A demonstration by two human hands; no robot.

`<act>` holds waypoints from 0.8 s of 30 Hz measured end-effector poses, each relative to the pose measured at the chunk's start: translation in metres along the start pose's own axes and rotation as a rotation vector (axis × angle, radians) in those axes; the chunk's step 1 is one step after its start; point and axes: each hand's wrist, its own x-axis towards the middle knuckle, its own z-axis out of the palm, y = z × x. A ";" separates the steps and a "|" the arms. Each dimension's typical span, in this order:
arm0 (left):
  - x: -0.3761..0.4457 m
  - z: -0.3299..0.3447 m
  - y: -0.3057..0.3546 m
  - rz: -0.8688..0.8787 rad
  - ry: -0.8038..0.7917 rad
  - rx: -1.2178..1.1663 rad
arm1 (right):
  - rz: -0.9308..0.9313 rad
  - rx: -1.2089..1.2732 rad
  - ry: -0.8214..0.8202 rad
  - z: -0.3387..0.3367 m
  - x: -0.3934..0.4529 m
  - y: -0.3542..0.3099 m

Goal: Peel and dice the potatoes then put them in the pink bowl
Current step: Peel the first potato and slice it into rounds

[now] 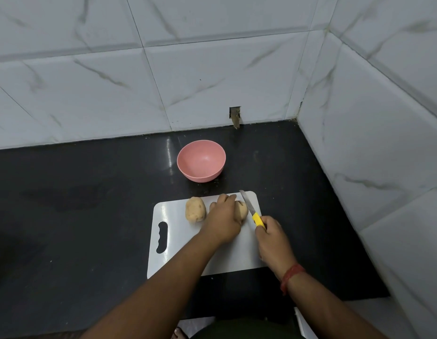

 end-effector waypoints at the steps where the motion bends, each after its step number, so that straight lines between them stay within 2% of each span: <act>1: 0.000 0.000 0.000 0.005 0.008 0.013 | -0.004 -0.003 0.000 0.000 -0.001 0.000; 10: -0.003 0.004 -0.005 0.031 0.083 -0.018 | -0.009 -0.022 -0.040 -0.006 -0.013 -0.002; 15: -0.004 0.001 -0.010 -0.199 0.073 -0.140 | -0.007 -0.022 -0.058 -0.008 -0.018 -0.002; 20: -0.002 0.002 -0.006 -0.144 0.012 -0.048 | -0.019 -0.029 -0.100 -0.008 -0.022 -0.006; 24: -0.002 0.002 -0.009 -0.160 0.036 -0.119 | -0.041 -0.056 -0.126 -0.007 -0.024 -0.008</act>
